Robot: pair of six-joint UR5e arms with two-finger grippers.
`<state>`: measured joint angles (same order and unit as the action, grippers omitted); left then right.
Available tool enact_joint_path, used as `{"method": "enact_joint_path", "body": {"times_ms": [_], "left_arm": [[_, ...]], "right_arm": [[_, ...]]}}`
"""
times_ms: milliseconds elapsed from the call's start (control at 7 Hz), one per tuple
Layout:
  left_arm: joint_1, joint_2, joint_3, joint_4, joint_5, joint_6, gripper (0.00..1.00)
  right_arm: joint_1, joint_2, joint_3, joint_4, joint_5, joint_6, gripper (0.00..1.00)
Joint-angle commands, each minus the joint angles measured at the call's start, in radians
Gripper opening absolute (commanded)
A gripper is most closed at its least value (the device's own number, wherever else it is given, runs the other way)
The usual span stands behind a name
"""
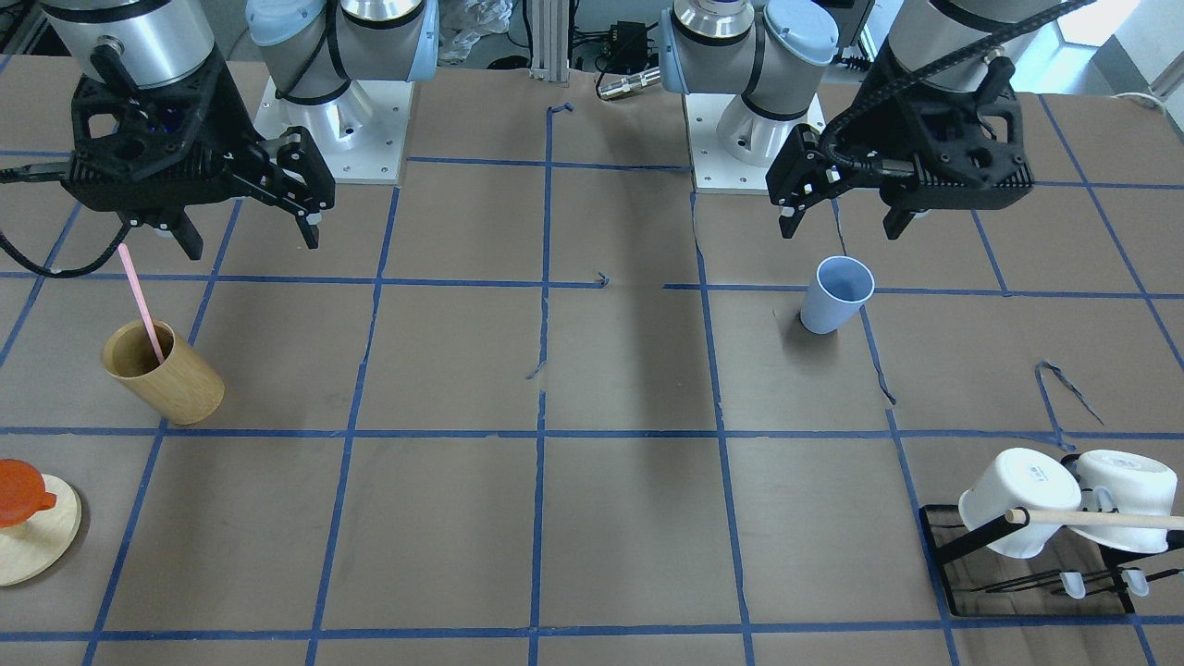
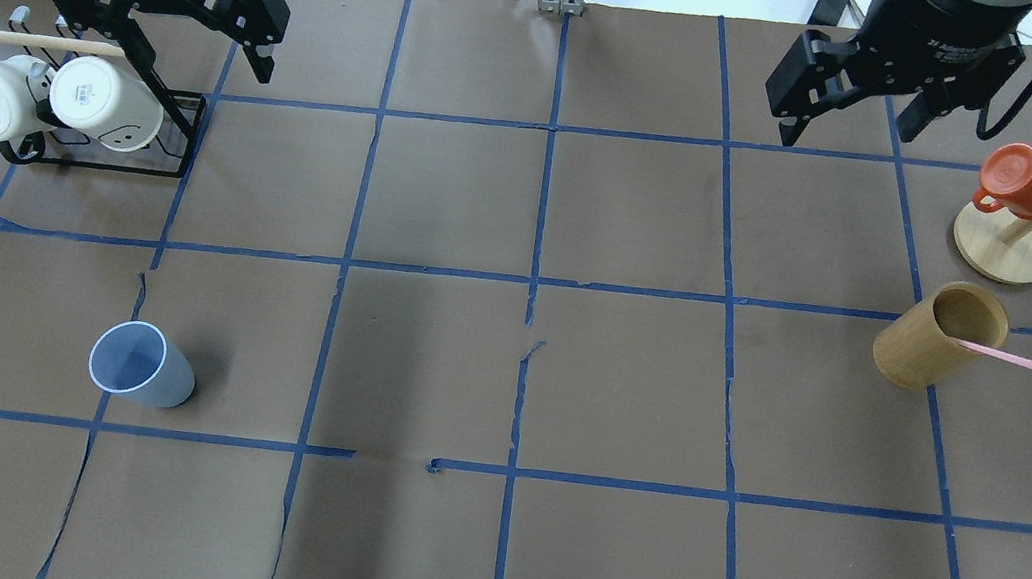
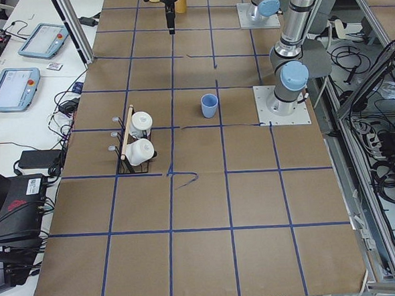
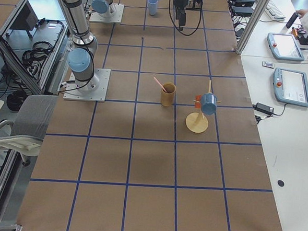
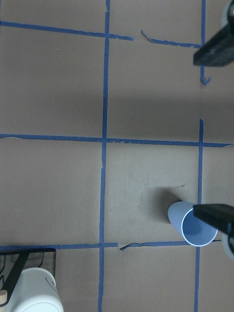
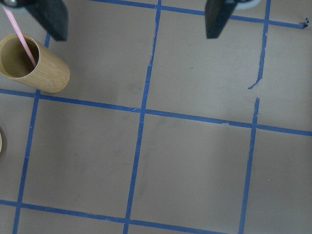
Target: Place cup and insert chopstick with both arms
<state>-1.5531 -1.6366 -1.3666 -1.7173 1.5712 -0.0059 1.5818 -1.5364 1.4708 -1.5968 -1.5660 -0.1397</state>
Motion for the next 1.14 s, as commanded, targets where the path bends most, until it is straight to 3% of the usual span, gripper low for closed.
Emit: {"method": "enact_joint_path", "body": {"times_ms": [0,1000], "left_arm": [[-0.005,0.006,-0.005,0.008,0.001,0.003,1.0],[-0.005,0.018,-0.006,0.008,0.001,0.001,1.0]], "right_arm": [[0.0,-0.002,0.008,0.001,0.001,-0.003,1.0],[-0.002,-0.01,0.017,0.003,-0.003,-0.005,1.0]]}}
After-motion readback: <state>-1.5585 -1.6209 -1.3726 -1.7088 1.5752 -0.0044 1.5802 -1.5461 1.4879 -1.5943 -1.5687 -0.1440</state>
